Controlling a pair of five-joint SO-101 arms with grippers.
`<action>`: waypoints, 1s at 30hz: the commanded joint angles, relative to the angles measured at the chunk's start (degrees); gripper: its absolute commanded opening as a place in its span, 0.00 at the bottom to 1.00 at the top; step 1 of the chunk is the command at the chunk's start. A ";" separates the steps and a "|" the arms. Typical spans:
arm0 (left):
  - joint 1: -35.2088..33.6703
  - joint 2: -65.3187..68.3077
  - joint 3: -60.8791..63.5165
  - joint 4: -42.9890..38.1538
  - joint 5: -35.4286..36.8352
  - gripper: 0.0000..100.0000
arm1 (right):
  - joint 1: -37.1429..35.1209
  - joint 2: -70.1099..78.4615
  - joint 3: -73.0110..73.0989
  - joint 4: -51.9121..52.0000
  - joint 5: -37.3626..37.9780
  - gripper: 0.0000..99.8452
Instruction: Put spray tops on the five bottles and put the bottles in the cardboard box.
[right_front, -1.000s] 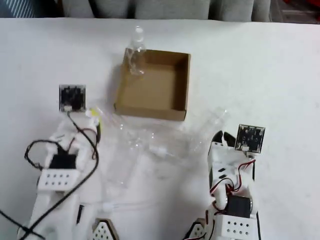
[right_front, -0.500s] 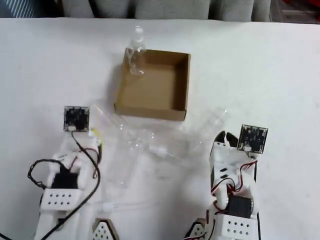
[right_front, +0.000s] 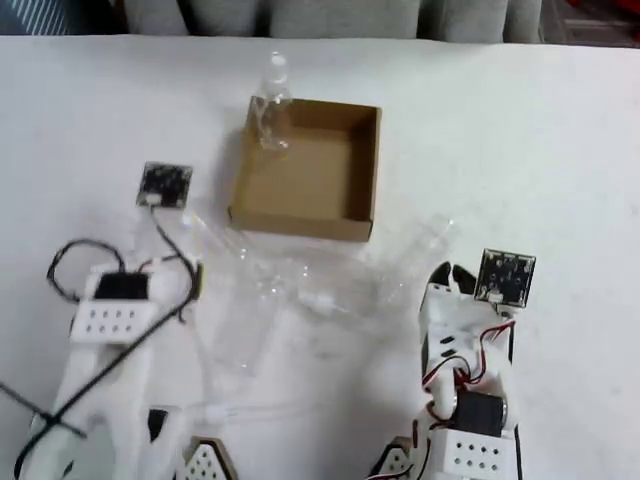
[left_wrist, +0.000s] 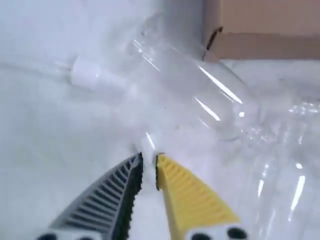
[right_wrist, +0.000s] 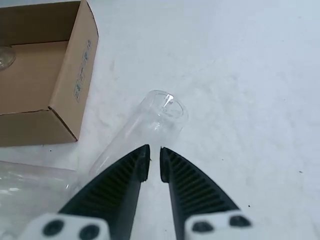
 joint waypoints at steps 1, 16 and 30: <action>6.90 4.09 -12.84 14.24 -5.19 0.07 | 0.57 -0.66 0.44 -0.22 0.53 0.02; 25.54 4.62 -25.23 27.34 -7.21 0.10 | 0.75 -0.66 0.44 0.13 5.71 0.02; 24.04 21.49 -22.77 18.99 2.11 0.29 | 0.57 -0.66 0.44 0.13 5.80 0.02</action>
